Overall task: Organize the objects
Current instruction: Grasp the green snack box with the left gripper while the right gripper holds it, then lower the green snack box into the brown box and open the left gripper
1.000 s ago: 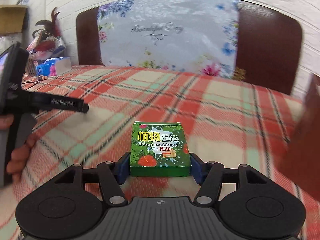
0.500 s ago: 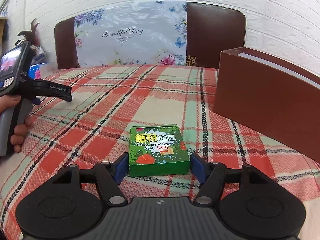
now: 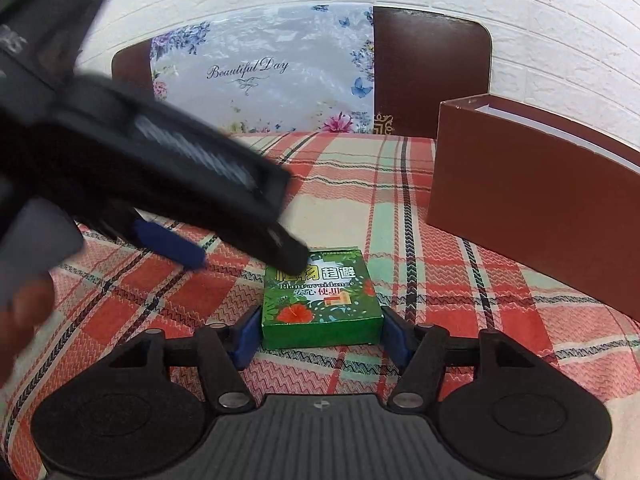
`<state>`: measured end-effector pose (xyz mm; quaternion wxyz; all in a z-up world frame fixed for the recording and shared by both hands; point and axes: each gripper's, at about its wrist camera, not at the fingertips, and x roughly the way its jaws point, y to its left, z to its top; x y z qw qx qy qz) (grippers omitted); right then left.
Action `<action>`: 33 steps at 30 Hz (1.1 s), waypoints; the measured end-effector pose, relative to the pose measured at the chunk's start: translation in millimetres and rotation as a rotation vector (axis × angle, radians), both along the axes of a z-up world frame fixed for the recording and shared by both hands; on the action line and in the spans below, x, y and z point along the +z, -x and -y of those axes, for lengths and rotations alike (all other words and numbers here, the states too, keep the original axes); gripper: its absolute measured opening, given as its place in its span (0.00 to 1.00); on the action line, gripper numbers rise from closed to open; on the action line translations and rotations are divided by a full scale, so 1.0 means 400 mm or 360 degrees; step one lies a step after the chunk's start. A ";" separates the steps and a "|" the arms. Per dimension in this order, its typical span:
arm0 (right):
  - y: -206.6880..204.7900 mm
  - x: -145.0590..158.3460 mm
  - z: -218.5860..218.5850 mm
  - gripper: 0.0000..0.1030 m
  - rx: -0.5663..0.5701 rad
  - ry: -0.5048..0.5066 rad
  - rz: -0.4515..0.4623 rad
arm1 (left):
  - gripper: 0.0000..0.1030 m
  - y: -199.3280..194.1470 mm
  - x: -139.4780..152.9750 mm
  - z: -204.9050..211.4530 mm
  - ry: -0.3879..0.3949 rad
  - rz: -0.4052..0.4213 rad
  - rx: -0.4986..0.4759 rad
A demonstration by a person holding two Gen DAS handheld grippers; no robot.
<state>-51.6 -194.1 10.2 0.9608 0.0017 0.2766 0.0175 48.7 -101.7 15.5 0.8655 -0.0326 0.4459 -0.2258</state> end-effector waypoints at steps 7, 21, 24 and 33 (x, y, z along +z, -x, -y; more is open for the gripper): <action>0.050 0.036 0.006 0.56 -0.0089 0.0014 0.0237 | 0.47 -0.002 0.060 0.070 0.0073 0.0080 -0.0134; -0.005 0.185 0.290 0.56 -0.0665 0.0163 0.0646 | 0.56 -0.061 0.284 0.439 0.0043 0.0596 -0.0530; -0.070 0.168 0.360 0.60 -0.0791 0.0228 0.0529 | 0.71 -0.076 0.269 0.506 -0.0112 0.0695 -0.0439; 0.002 0.142 0.383 0.82 -0.0874 0.0139 0.0544 | 0.78 -0.118 0.238 0.484 -0.0302 0.0642 -0.0216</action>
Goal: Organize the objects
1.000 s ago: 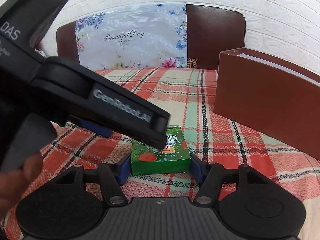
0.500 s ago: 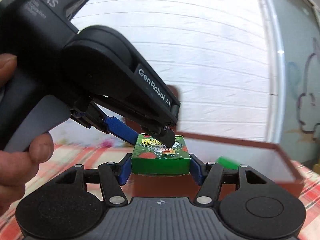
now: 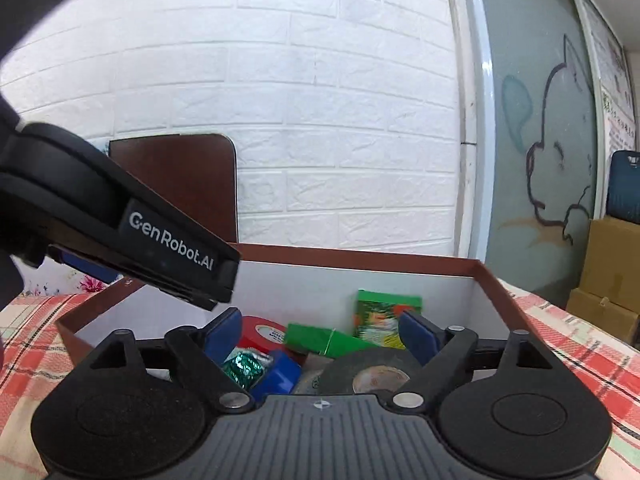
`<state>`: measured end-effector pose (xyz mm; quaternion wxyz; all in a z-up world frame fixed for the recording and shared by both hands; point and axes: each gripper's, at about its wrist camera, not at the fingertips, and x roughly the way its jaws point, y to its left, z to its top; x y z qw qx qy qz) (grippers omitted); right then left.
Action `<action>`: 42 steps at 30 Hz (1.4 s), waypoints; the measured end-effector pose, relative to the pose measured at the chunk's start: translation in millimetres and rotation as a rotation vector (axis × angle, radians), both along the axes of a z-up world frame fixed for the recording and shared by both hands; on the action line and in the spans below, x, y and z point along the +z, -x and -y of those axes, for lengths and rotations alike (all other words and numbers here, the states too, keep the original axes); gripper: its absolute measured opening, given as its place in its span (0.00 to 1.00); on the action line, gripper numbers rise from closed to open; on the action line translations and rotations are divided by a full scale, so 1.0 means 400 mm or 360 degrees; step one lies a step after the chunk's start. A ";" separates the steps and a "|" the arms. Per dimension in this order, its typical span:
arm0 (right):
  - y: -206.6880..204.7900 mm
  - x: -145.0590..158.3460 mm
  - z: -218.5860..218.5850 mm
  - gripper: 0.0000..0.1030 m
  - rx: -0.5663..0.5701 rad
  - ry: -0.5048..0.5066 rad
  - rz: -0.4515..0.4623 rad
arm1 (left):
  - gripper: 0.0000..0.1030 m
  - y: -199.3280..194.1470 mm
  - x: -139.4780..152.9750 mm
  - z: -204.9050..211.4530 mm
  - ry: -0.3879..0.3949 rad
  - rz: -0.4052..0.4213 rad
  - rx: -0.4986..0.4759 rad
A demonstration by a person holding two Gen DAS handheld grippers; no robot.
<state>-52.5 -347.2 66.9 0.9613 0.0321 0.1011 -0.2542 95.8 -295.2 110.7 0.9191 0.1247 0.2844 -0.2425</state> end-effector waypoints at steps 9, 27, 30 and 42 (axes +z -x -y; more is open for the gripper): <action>0.145 0.003 -0.067 0.86 -0.0045 -0.0031 0.0096 | 0.81 0.055 -0.004 -0.062 -0.0035 0.0013 0.0019; 0.191 0.007 -0.200 0.88 0.0199 -0.0249 -0.0077 | 1.00 0.173 -0.071 -0.305 -0.0119 0.0040 0.0222; 0.197 0.022 -0.215 0.88 0.0210 -0.0275 -0.0064 | 1.00 0.174 -0.086 -0.335 -0.0129 0.0000 0.0271; 0.198 0.046 -0.295 0.92 0.0229 -0.0218 -0.0064 | 1.00 0.173 -0.113 -0.428 -0.0102 -0.0046 0.0415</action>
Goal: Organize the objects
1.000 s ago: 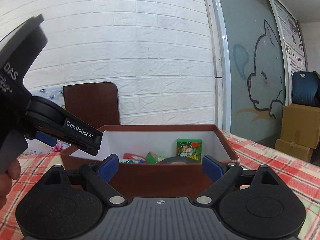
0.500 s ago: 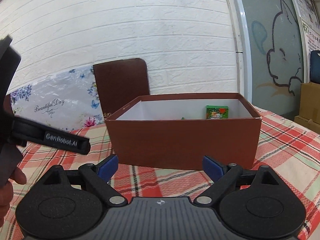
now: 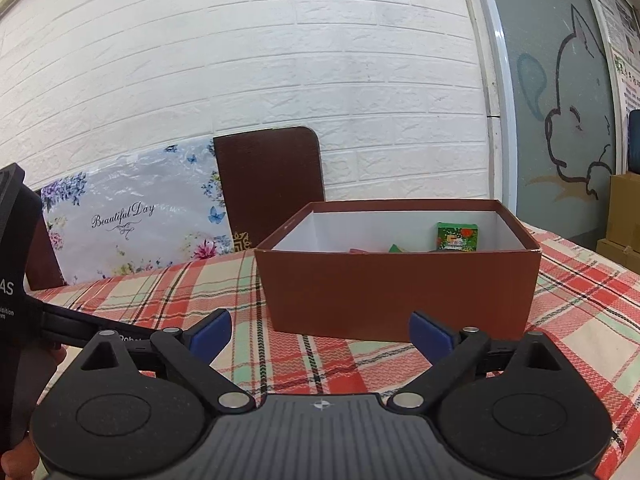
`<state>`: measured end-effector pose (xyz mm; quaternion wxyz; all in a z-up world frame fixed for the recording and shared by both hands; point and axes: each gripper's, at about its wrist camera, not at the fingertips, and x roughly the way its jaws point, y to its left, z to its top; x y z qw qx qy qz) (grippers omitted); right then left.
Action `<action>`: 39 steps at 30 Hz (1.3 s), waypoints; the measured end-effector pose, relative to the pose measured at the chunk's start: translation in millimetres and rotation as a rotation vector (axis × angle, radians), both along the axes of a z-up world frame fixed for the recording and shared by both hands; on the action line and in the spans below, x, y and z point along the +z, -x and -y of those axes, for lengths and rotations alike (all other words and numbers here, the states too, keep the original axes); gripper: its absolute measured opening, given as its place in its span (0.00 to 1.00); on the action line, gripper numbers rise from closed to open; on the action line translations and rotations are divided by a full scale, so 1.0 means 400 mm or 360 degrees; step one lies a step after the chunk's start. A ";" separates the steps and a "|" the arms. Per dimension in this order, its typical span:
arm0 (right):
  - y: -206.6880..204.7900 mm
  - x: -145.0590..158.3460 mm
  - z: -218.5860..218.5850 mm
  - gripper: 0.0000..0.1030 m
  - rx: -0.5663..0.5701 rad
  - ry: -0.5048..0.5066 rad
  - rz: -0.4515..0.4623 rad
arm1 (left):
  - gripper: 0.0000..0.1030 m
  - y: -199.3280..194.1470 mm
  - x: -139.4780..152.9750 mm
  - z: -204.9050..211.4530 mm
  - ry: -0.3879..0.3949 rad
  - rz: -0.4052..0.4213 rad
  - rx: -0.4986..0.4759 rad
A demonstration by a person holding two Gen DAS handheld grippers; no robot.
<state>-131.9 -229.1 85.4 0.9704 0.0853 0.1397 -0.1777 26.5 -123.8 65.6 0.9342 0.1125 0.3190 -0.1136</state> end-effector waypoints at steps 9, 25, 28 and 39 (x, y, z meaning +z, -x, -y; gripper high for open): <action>-0.011 0.008 -0.019 0.92 0.0016 0.0033 -0.0013 | 1.00 0.002 0.012 -0.021 -0.0015 0.0063 0.0041; -0.008 -0.007 0.012 0.93 -0.0038 -0.0046 -0.0026 | 1.00 0.004 0.009 -0.007 -0.0130 0.0030 0.0107; -0.006 -0.008 0.014 0.93 -0.0046 -0.0051 -0.0024 | 1.00 0.006 0.008 -0.007 -0.0136 0.0022 0.0107; 0.005 -0.011 0.034 0.94 -0.0090 -0.0078 0.0000 | 1.00 0.015 0.007 0.007 -0.0152 -0.0022 0.0075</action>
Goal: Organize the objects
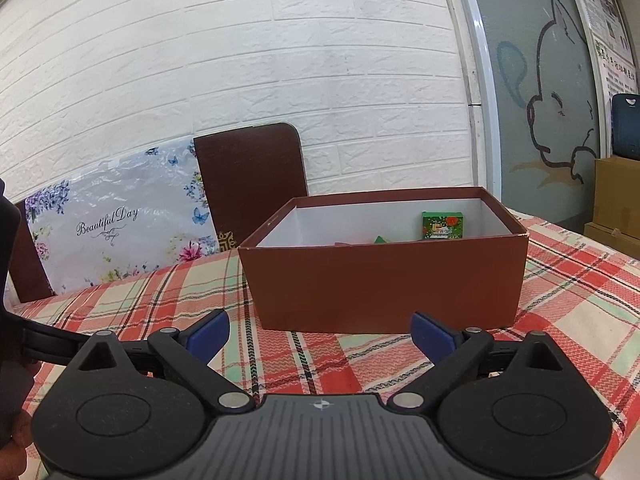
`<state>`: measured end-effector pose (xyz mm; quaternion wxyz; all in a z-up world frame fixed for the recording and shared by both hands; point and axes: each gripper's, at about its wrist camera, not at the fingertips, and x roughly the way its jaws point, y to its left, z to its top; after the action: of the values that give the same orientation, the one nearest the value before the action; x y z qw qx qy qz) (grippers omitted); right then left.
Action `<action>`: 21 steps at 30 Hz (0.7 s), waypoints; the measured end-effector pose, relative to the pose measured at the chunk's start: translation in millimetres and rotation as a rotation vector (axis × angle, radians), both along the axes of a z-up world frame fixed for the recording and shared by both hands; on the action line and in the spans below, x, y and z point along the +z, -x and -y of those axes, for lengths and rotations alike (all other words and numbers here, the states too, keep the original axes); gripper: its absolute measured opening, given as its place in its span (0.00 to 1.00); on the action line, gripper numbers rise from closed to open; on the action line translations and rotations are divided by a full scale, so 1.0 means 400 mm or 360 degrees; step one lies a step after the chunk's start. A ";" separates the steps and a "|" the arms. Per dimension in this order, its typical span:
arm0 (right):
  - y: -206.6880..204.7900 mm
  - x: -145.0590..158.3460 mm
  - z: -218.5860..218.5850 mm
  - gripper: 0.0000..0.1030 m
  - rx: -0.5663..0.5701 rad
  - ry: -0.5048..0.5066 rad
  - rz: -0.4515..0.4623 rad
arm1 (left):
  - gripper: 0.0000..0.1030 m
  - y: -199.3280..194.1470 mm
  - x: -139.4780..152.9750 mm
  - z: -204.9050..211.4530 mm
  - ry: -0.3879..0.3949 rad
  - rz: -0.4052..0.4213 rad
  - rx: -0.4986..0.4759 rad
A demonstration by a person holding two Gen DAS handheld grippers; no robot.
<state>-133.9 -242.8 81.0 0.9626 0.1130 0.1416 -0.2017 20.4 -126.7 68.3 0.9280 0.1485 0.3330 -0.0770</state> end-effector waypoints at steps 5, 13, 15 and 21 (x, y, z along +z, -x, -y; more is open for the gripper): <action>0.004 -0.001 0.005 0.94 -0.0036 -0.0015 0.0013 | 1.00 0.010 -0.002 0.008 -0.0012 -0.0005 -0.0037; 0.013 -0.001 0.014 0.96 -0.0086 -0.0031 0.0053 | 1.00 0.014 -0.004 0.011 -0.0015 -0.0025 -0.0041; 0.012 -0.002 0.015 0.97 -0.0086 -0.0031 0.0052 | 1.00 0.014 -0.005 0.010 -0.0013 -0.0034 -0.0043; 0.014 -0.004 0.023 0.97 -0.0082 -0.0040 0.0055 | 1.00 0.021 -0.005 0.011 -0.0012 -0.0039 -0.0060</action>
<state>-139.4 -252.1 79.4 0.9578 0.1323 0.1245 -0.2227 11.8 -131.2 66.3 0.9216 0.1574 0.3419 -0.0950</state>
